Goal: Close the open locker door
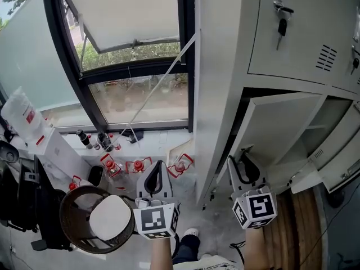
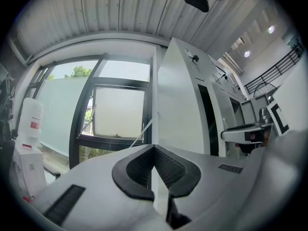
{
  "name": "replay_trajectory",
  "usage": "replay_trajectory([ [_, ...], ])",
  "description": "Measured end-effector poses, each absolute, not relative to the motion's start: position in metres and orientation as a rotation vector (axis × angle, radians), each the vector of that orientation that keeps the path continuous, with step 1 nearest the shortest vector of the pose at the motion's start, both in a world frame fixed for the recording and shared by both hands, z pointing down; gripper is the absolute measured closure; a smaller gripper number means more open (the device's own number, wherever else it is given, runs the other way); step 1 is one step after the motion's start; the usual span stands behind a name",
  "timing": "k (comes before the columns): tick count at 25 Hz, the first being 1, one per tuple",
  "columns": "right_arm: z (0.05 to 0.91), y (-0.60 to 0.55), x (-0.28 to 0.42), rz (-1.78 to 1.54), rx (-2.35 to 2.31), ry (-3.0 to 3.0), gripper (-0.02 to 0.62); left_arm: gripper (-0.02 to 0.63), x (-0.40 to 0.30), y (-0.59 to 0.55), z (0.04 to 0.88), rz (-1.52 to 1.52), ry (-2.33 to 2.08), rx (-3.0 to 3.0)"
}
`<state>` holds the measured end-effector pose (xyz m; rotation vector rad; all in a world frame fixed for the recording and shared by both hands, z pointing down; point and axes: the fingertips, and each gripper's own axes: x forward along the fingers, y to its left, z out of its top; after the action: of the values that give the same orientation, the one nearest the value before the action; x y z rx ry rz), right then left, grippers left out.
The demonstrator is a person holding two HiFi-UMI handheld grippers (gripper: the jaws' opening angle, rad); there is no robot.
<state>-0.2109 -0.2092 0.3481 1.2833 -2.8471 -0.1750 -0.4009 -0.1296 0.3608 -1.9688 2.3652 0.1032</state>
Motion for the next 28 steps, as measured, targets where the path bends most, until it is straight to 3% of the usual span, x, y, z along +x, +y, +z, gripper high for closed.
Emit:
replay_trajectory([
  [28, 0.349, -0.249, -0.227, -0.152, 1.198, -2.92, 0.465, 0.606, -0.394, -0.198, 0.363, 0.082, 2.272, -2.066],
])
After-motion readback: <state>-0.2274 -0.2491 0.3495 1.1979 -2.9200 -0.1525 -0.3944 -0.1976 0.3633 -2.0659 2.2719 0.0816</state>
